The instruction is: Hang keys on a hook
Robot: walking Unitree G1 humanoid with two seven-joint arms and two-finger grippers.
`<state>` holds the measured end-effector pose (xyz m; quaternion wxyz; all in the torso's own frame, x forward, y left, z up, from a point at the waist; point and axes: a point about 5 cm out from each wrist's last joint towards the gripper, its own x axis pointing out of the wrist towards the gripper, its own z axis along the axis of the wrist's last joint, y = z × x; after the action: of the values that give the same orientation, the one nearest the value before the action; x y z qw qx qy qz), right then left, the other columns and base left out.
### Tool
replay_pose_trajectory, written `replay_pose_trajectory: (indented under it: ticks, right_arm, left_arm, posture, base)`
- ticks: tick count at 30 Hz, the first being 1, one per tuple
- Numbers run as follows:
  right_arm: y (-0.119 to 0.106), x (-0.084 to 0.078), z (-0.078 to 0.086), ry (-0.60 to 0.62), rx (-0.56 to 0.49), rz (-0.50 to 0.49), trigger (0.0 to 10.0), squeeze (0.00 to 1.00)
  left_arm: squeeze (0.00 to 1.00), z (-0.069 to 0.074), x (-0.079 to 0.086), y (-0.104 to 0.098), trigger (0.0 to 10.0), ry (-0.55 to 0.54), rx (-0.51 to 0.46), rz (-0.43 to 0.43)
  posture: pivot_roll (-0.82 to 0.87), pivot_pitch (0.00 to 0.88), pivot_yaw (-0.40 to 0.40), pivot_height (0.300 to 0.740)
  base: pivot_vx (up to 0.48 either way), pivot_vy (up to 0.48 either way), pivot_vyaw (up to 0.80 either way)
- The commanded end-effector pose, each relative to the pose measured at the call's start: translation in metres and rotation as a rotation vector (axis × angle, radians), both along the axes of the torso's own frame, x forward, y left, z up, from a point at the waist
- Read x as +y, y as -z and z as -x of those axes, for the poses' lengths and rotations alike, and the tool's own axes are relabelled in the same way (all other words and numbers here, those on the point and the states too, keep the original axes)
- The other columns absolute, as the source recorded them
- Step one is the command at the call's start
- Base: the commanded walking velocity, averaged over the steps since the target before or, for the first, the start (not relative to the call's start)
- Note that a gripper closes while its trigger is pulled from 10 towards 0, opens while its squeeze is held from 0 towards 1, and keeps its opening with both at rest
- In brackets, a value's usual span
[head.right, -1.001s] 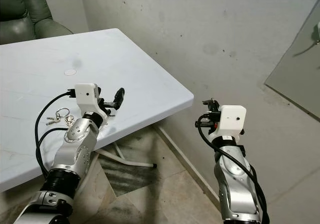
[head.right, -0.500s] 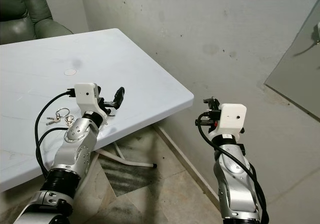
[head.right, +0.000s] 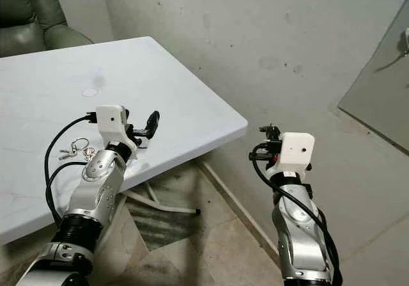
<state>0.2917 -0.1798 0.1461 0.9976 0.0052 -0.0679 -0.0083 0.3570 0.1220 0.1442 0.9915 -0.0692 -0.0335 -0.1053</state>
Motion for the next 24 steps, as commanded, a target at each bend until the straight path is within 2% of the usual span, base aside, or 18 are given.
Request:
replay_pose_trajectory:
  ticks: [1, 6, 14, 20, 24]
  right_arm:
    - [-0.0022, -0.0015, 0.0007, 0.008, -0.003, 0.006, 10.0, 0.0]
    - [-0.0035, -0.0021, 0.0007, 0.008, -0.007, 0.019, 10.0, 0.0]
    - [-0.0117, -0.001, 0.0022, 0.017, -0.039, 0.044, 10.0, 0.0]
    - [-0.0071, -0.0024, 0.0083, 0.025, -0.03, 0.035, 10.0, 0.0]
    - [-0.0044, -0.0033, 0.0066, 0.029, -0.02, 0.03, 10.0, 0.0]
  left_arm:
    - [0.0, -0.0016, -0.0011, -0.0043, 10.0, 0.014, -0.016, -0.026]
    - [0.0, -0.0022, -0.001, -0.0049, 10.0, 0.02, -0.014, -0.027]
    - [0.0, -0.0054, 0.004, -0.0029, 10.0, 0.06, 0.013, -0.055]
    - [0.0, -0.0077, 0.0018, -0.0053, 10.0, 0.073, 0.011, -0.064]
    - [0.0, -0.0099, -0.0012, -0.0087, 10.0, 0.066, -0.001, -0.052]
  posture:
    - [-0.06, 0.0, -0.039, 0.74]
    - [-0.07, 0.0, -0.031, 0.74]
    - [-0.17, 0.0, 0.028, 0.74]
    - [-0.16, 0.0, 0.028, 0.74]
    - [-0.14, 0.0, 0.005, 0.74]
  base:
    - [0.0, 0.0, 0.0]
    - [0.0, 0.0, 0.0]
    - [0.0, 0.0, 0.0]
    - [0.0, 0.0, 0.0]
    - [0.0, 0.0, 0.0]
